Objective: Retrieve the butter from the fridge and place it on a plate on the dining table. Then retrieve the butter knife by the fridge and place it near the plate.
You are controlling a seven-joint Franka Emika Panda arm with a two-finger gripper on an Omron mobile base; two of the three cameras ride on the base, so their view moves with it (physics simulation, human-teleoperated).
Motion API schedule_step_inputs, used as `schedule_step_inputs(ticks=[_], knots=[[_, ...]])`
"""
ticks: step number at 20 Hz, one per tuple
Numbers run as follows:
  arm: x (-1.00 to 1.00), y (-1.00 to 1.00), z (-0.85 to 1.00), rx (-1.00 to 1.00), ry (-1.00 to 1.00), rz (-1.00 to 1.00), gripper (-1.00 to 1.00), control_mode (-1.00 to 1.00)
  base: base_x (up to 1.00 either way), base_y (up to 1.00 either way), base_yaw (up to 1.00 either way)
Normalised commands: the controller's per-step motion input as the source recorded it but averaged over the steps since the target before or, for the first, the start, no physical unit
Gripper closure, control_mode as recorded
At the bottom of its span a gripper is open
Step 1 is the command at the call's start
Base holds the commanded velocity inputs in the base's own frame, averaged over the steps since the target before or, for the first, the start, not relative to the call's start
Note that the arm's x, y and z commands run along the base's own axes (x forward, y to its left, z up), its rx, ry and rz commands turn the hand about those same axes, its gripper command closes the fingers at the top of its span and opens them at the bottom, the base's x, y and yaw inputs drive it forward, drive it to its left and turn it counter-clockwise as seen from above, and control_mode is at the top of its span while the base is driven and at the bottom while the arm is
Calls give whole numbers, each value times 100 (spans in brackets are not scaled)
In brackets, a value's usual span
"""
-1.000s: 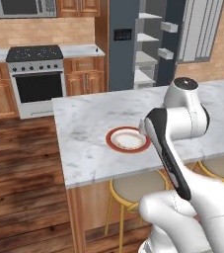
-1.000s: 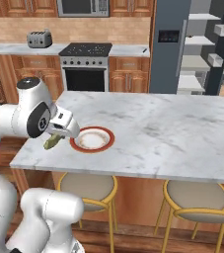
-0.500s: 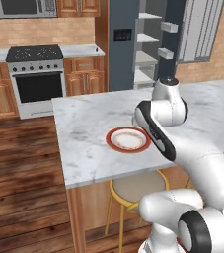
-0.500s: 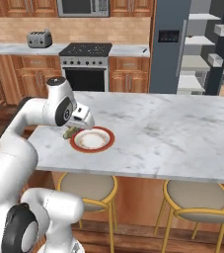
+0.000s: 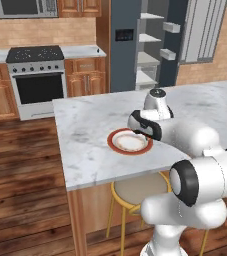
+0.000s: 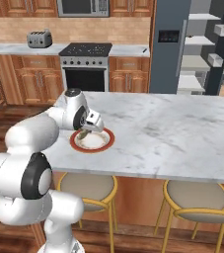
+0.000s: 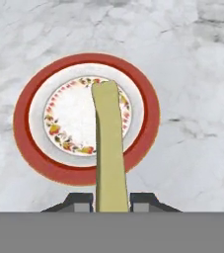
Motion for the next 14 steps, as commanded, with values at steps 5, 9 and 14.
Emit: schedule_step_inputs(ticks=[5, 9, 14], knots=[[100, 2, -50, 0, 5, -2, 100, -100, 0, 0, 0], [86, 6, -44, 0, 2, -6, 100, -100, 0, 0, 0], [66, 17, -45, 0, 0, -4, 100, -100, 0, 0, 0]])
